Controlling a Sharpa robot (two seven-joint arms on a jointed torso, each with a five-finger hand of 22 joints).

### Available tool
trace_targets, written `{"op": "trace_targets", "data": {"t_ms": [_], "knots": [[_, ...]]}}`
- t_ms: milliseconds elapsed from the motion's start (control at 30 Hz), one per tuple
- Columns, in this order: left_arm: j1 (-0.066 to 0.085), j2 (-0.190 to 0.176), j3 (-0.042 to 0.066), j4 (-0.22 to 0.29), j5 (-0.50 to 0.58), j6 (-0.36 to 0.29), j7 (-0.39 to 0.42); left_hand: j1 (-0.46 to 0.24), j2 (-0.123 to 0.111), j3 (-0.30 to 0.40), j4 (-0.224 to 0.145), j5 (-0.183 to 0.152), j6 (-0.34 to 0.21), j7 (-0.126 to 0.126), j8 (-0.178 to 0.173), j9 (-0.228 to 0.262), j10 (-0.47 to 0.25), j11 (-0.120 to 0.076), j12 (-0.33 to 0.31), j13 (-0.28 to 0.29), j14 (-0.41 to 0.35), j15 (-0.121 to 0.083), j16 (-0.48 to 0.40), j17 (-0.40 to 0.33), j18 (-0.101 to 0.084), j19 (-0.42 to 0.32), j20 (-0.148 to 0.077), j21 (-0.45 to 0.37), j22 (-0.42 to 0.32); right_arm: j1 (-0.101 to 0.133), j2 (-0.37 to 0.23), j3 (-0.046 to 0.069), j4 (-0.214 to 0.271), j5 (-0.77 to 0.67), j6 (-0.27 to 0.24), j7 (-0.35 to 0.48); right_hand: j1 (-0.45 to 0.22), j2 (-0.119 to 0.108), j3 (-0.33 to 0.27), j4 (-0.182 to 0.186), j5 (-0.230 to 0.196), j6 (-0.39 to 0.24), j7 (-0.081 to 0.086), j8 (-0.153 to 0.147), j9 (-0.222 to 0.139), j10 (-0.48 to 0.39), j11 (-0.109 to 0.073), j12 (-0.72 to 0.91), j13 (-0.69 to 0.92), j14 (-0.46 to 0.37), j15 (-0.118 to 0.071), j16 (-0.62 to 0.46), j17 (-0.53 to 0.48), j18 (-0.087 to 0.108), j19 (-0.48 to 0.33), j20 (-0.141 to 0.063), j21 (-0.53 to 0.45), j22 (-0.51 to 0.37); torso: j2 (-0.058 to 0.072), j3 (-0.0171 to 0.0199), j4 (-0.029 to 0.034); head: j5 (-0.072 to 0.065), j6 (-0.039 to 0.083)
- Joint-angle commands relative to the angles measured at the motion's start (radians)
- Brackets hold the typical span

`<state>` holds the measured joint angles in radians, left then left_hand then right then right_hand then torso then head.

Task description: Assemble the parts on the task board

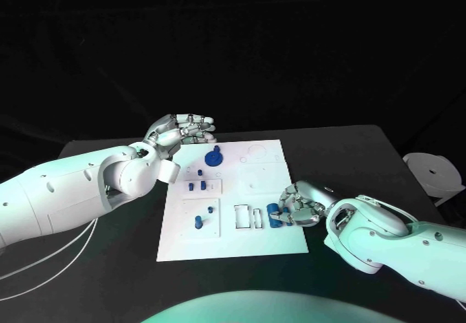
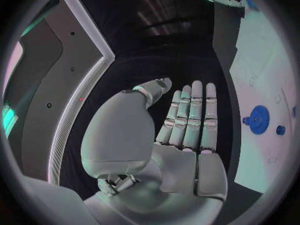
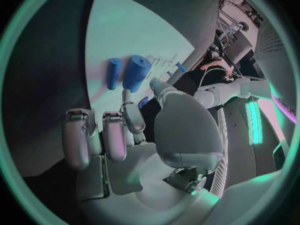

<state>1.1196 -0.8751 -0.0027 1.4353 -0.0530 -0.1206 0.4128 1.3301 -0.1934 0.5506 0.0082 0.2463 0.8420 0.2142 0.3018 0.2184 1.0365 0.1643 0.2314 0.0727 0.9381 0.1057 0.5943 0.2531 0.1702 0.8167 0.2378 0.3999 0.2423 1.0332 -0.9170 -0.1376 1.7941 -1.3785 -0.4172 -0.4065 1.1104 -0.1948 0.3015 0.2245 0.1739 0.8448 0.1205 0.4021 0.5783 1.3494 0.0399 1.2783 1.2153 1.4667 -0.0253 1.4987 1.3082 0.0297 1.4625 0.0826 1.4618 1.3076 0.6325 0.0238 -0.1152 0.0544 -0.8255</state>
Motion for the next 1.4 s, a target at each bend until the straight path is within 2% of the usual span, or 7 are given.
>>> {"op": "trace_targets", "data": {"t_ms": [33,167,700,833,1000,1133,1400], "knots": [[0.000,0.000,0.001,0.004,-0.002,0.017,0.007,0.000,0.008,-0.005,0.001,0.001,-0.009,0.017,-0.003,-0.001,-0.007,0.002,0.005,0.001,-0.001,0.008,-0.006,0.001,0.010,0.007,0.002,-0.004,-0.001,-0.004,0.011,-0.001,-0.008,-0.073,0.035,-0.047,-0.012,0.002,-0.002,0.008,-0.006,0.008,-0.001,0.000,-0.002,-0.001,0.000,0.003,0.001,0.069,-0.005,0.004,0.087,-0.006,0.064,-0.006,-0.003,0.232,0.001,0.0010,-0.0010,0.003,-0.002],[0.000,-0.002,0.001,0.004,-0.004,0.027,-0.001,-0.001,0.008,-0.005,0.001,0.001,-0.010,0.017,-0.003,-0.001,-0.008,0.002,0.006,0.001,-0.001,0.008,-0.006,0.002,0.010,0.007,0.003,-0.005,-0.002,-0.010,0.025,-0.001,-0.018,-0.077,0.045,-0.054,-0.015,0.006,-0.009,0.020,-0.009,0.009,-0.001,0.000,-0.002,-0.002,0.000,0.003,0.004,0.069,-0.005,0.004,0.087,-0.006,0.065,-0.006,-0.002,0.232,0.000,0.0007,-0.0009,0.005,-0.001],[0.000,-0.006,0.001,0.006,-0.004,0.041,-0.015,-0.004,0.007,-0.007,0.004,0.000,-0.011,0.018,-0.004,-0.001,-0.010,0.003,0.006,0.001,-0.004,0.010,-0.009,0.003,0.010,0.007,0.003,-0.009,-0.003,-0.028,0.053,-0.005,-0.040,-0.078,0.098,-0.073,-0.002,0.008,-0.014,0.024,-0.009,0.020,-0.005,0.006,-0.001,-0.001,-0.003,0.005,0.008,0.069,-0.006,0.004,0.089,-0.006,0.064,-0.007,-0.001,0.232,0.002,0.0012,-0.0021,0.011,-0.002],[0.000,-0.007,0.001,0.006,-0.004,0.041,-0.016,-0.005,0.007,-0.007,0.004,0.001,-0.012,0.018,-0.004,-0.001,-0.011,0.003,0.006,0.001,-0.004,0.010,-0.009,0.003,0.009,0.007,0.004,-0.010,-0.004,-0.030,0.056,-0.006,-0.041,-0.075,0.067,-0.071,0.028,0.025,-0.006,0.027,0.024,0.048,-0.013,0.019,0.002,0.012,-0.010,0.016,0.026,0.070,-0.012,0.006,0.093,-0.007,0.067,-0.011,0.006,0.234,0.002,0.0012,-0.0029,0.013,-0.001],[0.000,-0.008,0.001,0.007,-0.004,0.041,-0.015,-0.005,0.007,-0.007,0.004,0.001,-0.012,0.018,-0.004,-0.001,-0.011,0.003,0.006,0.001,-0.004,0.010,-0.009,0.003,0.009,0.007,0.004,-0.010,-0.004,-0.031,0.056,-0.006,-0.035,-0.072,0.012,-0.058,0.064,0.049,0.016,0.022,0.035,0.080,-0.026,0.033,0.008,0.031,-0.022,0.032,0.050,0.072,-0.021,0.010,0.102,-0.010,0.072,-0.018,0.018,0.237,0.003,0.0017,-0.0012,0.013,0.000],[0.000,-0.008,0.001,0.006,-0.004,0.041,-0.015,-0.005,0.007,-0.007,0.004,0.001,-0.012,0.018,-0.004,-0.001,-0.011,0.003,0.006,0.001,-0.004,0.010,-0.009,0.003,0.009,0.007,0.004,-0.010,-0.004,-0.031,0.051,-0.005,-0.024,-0.064,-0.030,-0.043,0.089,0.066,0.045,0.015,0.013,0.099,-0.038,0.042,0.013,0.045,-0.032,0.042,0.066,0.073,-0.030,0.011,0.105,-0.012,0.075,-0.027,0.027,0.240,0.003,0.0023,-0.0019,0.015,-0.001],[0.000,-0.006,0.001,0.005,-0.004,0.042,-0.015,-0.005,0.007,-0.007,0.004,0.001,-0.012,0.018,-0.004,-0.001,-0.012,0.003,0.006,0.001,-0.005,0.010,-0.010,0.003,0.009,0.007,0.004,-0.011,-0.005,-0.019,0.045,-0.002,-0.003,-0.006,-0.108,0.015,0.088,0.083,0.077,0.021,0.019,0.119,-0.048,0.053,0.022,0.063,-0.042,0.056,0.087,0.074,-0.039,0.013,0.111,-0.015,0.081,-0.035,0.042,0.244,0.002,0.0003,-0.0009,0.020,0.002]]}}
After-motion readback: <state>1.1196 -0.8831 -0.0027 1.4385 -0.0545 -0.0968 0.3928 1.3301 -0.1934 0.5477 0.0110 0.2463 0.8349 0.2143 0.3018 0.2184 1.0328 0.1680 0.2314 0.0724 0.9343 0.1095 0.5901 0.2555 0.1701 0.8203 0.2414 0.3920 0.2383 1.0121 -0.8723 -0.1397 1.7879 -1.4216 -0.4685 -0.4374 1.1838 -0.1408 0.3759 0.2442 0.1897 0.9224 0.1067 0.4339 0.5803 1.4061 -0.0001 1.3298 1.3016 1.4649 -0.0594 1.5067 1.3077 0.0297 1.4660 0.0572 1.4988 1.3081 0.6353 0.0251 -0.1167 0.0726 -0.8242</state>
